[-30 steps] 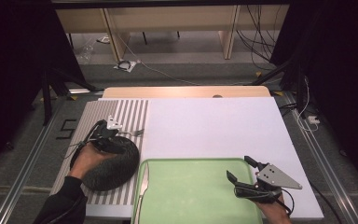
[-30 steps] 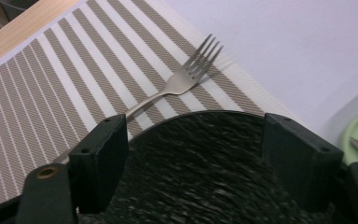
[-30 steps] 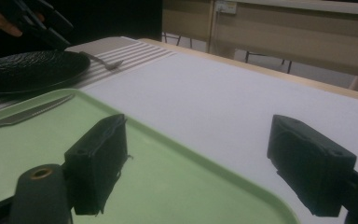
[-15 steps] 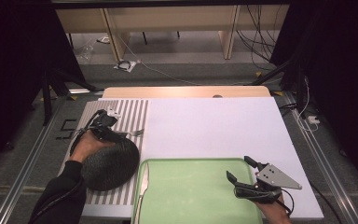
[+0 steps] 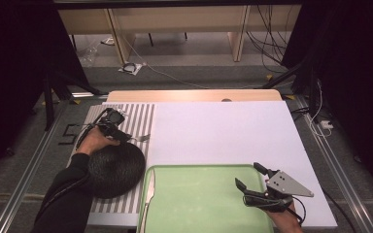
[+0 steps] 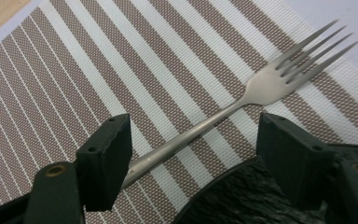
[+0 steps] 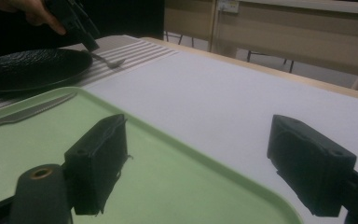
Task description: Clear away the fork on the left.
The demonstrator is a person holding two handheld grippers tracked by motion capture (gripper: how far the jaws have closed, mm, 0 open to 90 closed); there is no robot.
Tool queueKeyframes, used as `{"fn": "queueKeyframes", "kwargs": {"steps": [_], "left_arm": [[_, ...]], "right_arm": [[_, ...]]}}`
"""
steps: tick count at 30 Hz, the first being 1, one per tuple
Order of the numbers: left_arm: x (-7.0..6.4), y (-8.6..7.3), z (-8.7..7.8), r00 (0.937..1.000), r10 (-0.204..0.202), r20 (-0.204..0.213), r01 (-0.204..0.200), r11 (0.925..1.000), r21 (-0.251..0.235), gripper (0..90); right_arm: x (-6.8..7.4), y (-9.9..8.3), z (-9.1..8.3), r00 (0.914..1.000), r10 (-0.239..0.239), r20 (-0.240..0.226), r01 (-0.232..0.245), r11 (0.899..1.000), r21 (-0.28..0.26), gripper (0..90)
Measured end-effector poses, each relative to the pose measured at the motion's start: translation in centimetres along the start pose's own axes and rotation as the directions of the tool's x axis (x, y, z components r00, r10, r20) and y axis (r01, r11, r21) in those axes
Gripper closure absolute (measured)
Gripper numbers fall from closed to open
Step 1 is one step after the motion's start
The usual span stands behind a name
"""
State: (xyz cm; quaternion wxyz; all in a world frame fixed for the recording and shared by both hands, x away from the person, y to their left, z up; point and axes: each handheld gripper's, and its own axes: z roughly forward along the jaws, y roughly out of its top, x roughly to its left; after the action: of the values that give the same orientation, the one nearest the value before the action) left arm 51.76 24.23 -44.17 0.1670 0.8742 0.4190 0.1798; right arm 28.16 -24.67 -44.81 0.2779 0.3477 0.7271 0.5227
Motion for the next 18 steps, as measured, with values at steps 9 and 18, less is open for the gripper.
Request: {"fn": "queueKeyframes", "kwargs": {"steps": [9,18], "left_arm": [[0.7,0.7,0.7,0.9998,0.020,0.006,-0.020,0.9986,0.049,28.2],[0.9,0.9,1.6,0.9979,0.046,0.046,-0.049,0.9953,0.083,31.7]], "right_arm": [[0.0,0.0,0.1,1.0000,0.003,-0.002,-0.003,1.000,0.003,20.8],[0.0,-0.1,0.2,1.0000,0.004,-0.004,-0.004,1.000,0.005,20.8]]}}
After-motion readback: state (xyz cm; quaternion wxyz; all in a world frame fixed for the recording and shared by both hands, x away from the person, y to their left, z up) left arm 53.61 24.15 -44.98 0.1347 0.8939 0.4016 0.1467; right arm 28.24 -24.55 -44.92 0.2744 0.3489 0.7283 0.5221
